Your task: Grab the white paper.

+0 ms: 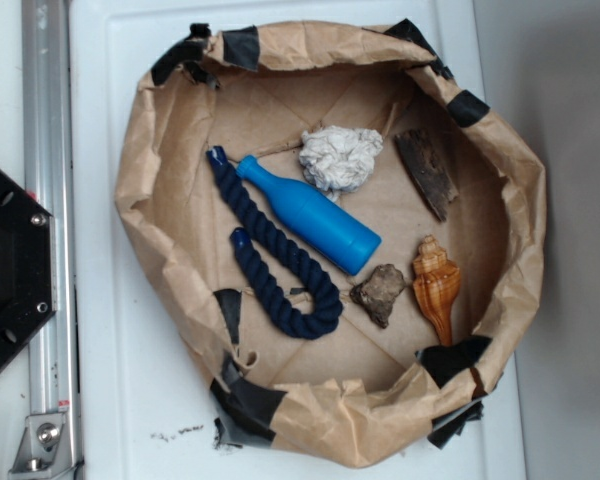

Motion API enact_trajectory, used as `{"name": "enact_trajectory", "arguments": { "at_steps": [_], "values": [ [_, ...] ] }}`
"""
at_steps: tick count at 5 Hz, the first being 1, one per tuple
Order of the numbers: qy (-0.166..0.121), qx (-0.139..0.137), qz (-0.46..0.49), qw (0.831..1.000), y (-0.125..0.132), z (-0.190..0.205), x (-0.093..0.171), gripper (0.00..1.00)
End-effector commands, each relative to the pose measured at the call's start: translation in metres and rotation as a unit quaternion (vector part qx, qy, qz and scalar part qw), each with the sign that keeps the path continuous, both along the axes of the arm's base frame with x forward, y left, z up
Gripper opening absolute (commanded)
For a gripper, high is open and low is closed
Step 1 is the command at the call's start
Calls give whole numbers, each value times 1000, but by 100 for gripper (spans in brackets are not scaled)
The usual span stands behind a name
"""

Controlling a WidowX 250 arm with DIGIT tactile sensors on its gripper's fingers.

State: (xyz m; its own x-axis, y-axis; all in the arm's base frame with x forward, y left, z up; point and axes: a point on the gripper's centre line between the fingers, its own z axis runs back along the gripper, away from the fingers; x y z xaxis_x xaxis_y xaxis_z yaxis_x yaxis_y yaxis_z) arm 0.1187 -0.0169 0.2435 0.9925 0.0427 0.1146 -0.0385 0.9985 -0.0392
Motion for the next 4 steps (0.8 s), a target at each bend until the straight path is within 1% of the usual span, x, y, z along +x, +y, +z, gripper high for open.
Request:
{"name": "enact_trajectory", "arguments": {
  "at_steps": [1, 2, 3, 4],
  "values": [
    [0, 0, 0, 1000, 0, 0, 0, 100],
    [-19, 26, 64, 997, 20, -45, 40, 100],
    [-91, 13, 130, 987, 13, -62, 81, 100],
    [-141, -27, 191, 971, 13, -79, 116, 100]
  ]
}}
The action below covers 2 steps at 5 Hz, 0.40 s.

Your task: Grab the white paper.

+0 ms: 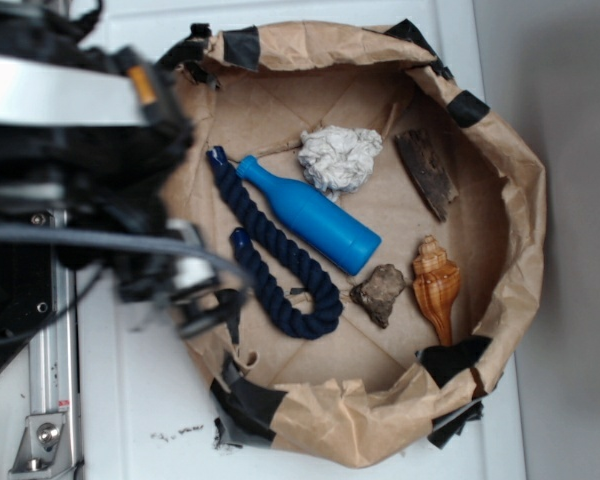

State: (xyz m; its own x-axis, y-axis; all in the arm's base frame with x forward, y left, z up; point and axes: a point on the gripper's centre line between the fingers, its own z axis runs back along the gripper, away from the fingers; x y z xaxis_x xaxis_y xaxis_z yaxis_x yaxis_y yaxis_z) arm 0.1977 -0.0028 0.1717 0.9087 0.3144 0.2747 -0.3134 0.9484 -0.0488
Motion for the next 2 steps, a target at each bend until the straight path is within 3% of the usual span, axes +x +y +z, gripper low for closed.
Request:
{"name": "enact_trajectory", "arguments": {
  "at_steps": [1, 2],
  "values": [
    [-65, -14, 86, 994, 4, -43, 66, 100],
    [-43, 5, 103, 994, 19, -72, 77, 100]
  ]
}}
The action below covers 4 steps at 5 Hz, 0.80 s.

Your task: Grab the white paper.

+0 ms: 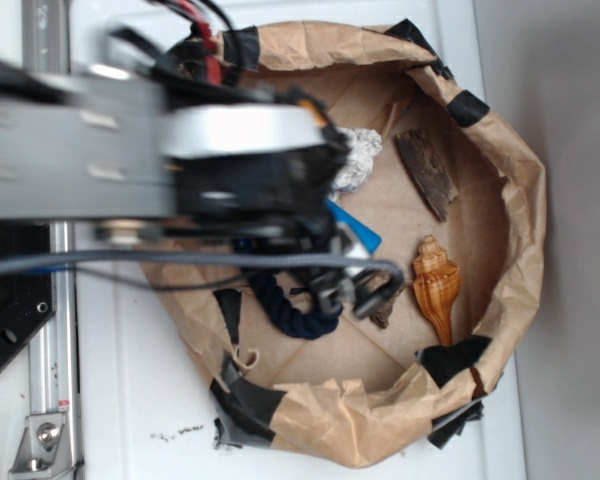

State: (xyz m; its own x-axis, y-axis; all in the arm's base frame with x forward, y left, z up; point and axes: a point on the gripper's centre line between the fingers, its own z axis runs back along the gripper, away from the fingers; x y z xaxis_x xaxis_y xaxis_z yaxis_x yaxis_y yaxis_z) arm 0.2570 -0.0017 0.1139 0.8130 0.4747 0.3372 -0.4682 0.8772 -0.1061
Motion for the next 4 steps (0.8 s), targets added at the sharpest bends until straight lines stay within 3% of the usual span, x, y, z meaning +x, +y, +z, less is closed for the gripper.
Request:
{"name": "enact_trajectory", "arguments": {
  "at_steps": [1, 2, 3, 4],
  "values": [
    [39, 16, 26, 999, 34, -48, 22, 100],
    [65, 22, 18, 997, 38, -65, 28, 100],
    [66, 30, 16, 997, 40, -66, 39, 100],
    [69, 33, 21, 997, 44, -69, 44, 0]
  ]
}}
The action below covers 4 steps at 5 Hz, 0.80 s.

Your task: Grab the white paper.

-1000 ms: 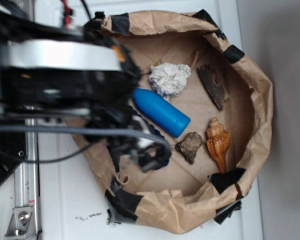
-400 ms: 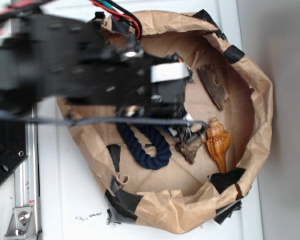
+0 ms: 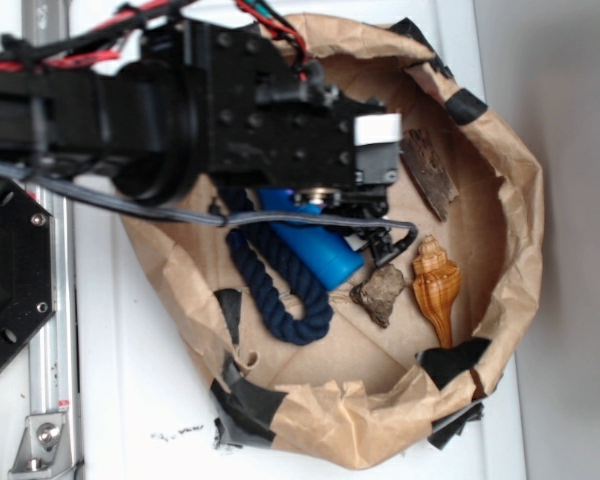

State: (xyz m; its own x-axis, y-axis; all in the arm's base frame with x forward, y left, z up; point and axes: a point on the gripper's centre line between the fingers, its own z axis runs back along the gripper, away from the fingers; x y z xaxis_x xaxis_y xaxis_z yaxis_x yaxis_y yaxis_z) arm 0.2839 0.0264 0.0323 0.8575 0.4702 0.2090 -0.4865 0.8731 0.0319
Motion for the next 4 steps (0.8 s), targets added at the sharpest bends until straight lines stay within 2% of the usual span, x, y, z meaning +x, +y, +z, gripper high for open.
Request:
{"name": "enact_trajectory", "arguments": {
  "at_steps": [1, 3, 4],
  "values": [
    [-22, 16, -8, 1000, 12, 21, 18, 0],
    [-72, 4, -75, 995, -5, 101, 11, 0],
    [-77, -25, -117, 990, -22, 150, 0, 0]
  ]
}}
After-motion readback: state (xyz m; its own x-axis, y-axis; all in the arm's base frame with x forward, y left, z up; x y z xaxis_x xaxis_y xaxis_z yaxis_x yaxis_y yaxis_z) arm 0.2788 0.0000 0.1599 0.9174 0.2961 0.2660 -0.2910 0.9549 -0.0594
